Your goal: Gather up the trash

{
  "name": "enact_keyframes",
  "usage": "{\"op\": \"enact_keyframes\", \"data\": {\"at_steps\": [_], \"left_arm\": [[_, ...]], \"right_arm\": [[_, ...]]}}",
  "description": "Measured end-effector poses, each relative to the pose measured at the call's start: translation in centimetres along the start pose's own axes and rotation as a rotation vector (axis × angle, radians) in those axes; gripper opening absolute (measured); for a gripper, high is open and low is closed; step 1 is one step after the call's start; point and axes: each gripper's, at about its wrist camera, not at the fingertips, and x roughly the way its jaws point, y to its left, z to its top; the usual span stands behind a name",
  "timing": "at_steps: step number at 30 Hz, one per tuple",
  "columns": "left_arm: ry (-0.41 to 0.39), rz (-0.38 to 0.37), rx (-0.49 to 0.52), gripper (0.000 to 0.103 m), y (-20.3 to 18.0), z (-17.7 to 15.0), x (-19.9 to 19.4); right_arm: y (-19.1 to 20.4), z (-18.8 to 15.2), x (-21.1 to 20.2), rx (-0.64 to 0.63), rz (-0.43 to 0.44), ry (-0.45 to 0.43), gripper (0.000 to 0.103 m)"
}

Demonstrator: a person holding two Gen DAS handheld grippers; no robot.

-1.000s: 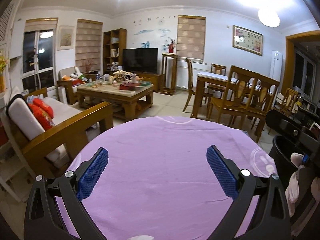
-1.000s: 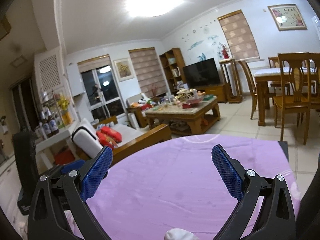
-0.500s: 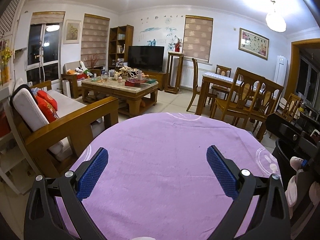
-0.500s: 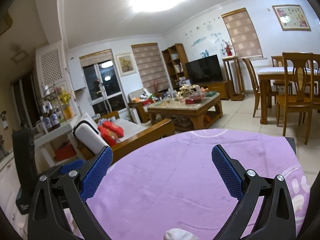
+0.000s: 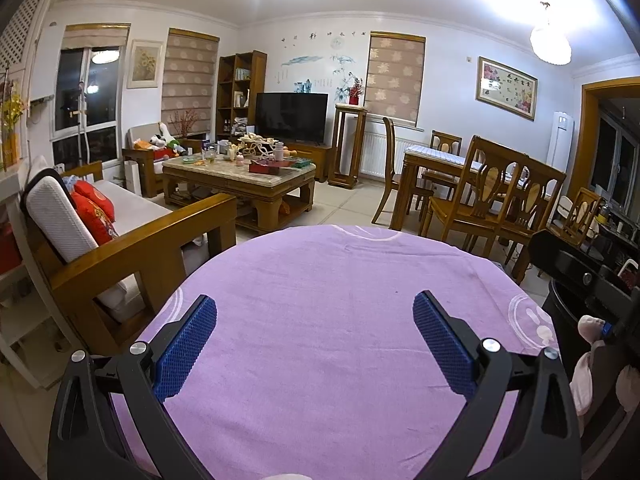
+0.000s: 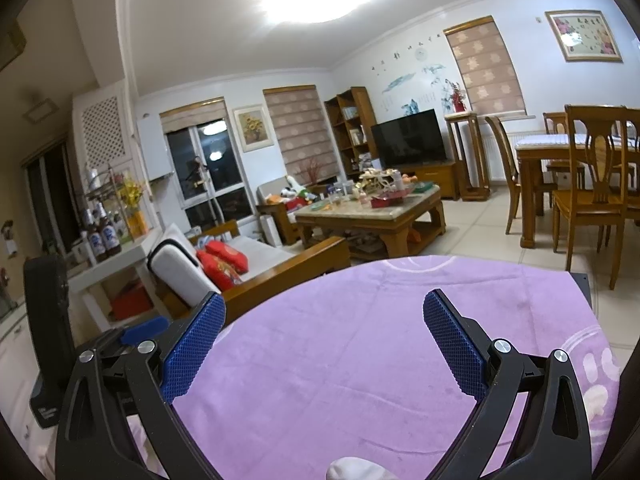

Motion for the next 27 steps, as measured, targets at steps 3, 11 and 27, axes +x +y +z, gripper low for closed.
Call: {"op": "enact_keyframes", "data": {"at_steps": [3,11,27], "left_arm": [[-0.002,-0.001,0.003,0.098,-0.4,-0.1,-0.2],[0.002,0.0,0.0,0.098,-0.6,-0.1,-0.3],[0.004,0.003,0.001,0.098,-0.8,-0.1,-0.1]], "right_arm": [[-0.2,-0.1,-0.1,0.003,-0.004,0.001,0.098],[-0.7,-0.4,-0.5,0.009,-0.009,0.004,0.098],[-1.2,-0.6,-0.7,0.018,-0.014,0.011,0.098]]}}
